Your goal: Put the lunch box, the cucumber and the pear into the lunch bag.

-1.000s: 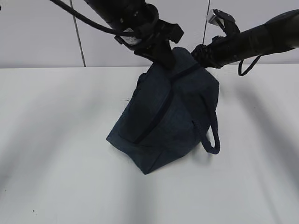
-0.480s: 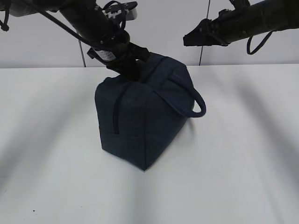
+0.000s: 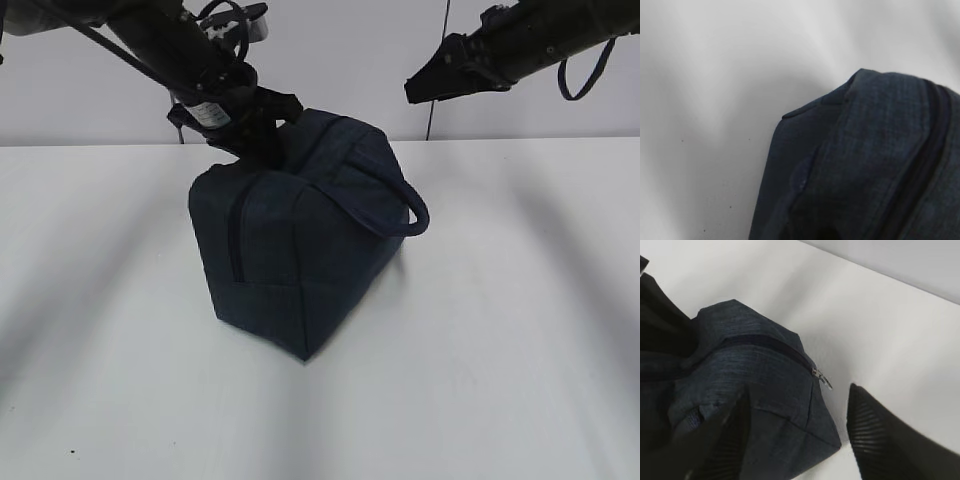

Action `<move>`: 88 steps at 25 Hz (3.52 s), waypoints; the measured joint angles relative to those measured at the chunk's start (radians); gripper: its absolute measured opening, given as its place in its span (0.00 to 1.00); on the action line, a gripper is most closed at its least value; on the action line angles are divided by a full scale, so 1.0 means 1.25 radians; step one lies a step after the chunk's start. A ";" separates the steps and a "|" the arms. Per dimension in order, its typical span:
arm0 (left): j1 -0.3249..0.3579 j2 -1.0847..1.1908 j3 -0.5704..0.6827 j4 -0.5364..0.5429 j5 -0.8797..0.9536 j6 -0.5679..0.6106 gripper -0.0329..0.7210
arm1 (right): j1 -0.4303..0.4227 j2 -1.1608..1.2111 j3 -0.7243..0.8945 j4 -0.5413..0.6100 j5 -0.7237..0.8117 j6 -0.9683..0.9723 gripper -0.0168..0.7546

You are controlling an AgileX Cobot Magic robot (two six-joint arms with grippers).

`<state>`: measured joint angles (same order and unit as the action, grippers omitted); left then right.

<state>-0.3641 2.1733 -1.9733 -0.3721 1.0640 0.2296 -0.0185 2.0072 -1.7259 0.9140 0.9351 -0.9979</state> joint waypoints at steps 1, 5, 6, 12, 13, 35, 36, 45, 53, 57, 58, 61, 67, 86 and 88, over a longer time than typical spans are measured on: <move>0.000 0.000 0.000 0.000 0.001 -0.001 0.29 | 0.000 -0.005 0.000 -0.015 0.004 0.012 0.64; 0.000 0.000 0.000 -0.004 0.003 -0.001 0.63 | 0.000 -0.032 0.000 -0.091 0.023 0.071 0.68; 0.000 0.000 0.000 -0.008 0.003 -0.001 0.67 | 0.000 -0.039 0.000 -0.117 0.027 0.091 0.69; 0.000 -0.017 0.001 -0.007 -0.001 -0.001 0.75 | 0.000 -0.084 0.000 -0.295 0.051 0.245 0.69; 0.000 -0.022 0.001 -0.004 -0.002 -0.001 0.75 | 0.000 -0.092 0.000 -0.322 0.056 0.268 0.69; 0.000 -0.193 0.001 0.209 0.145 -0.125 0.76 | 0.089 -0.194 0.000 -0.597 0.241 0.548 0.69; 0.000 -0.208 0.001 0.214 0.146 -0.128 0.76 | 0.090 -0.196 0.000 -0.600 0.242 0.554 0.69; 0.000 -0.378 0.111 0.250 0.149 -0.135 0.76 | 0.090 -0.290 0.013 -0.645 0.244 0.609 0.69; 0.000 -0.641 0.404 0.271 0.150 -0.136 0.76 | 0.090 -0.517 0.118 -0.645 0.250 0.635 0.69; 0.000 -0.810 0.534 0.271 0.148 -0.141 0.76 | 0.090 -0.655 0.198 -0.645 0.255 0.650 0.69; 0.000 -0.857 0.562 0.272 0.145 -0.141 0.76 | 0.090 -0.690 0.215 -0.645 0.256 0.651 0.69; 0.000 -0.985 0.624 0.272 0.133 -0.141 0.76 | 0.090 -0.789 0.280 -0.645 0.258 0.657 0.69; 0.000 -1.192 0.703 0.278 0.113 -0.141 0.76 | 0.090 -0.972 0.416 -0.649 0.260 0.671 0.69; -0.001 -1.621 1.076 0.283 0.085 -0.141 0.75 | 0.090 -1.517 0.825 -0.694 0.269 0.693 0.67; -0.001 -1.642 1.103 0.283 0.081 -0.141 0.75 | 0.090 -1.560 0.871 -0.701 0.271 0.693 0.66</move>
<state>-0.3648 0.1207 -0.5945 -0.0182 1.1657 0.0530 0.0943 0.0569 -0.6367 0.0374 1.2733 -0.1320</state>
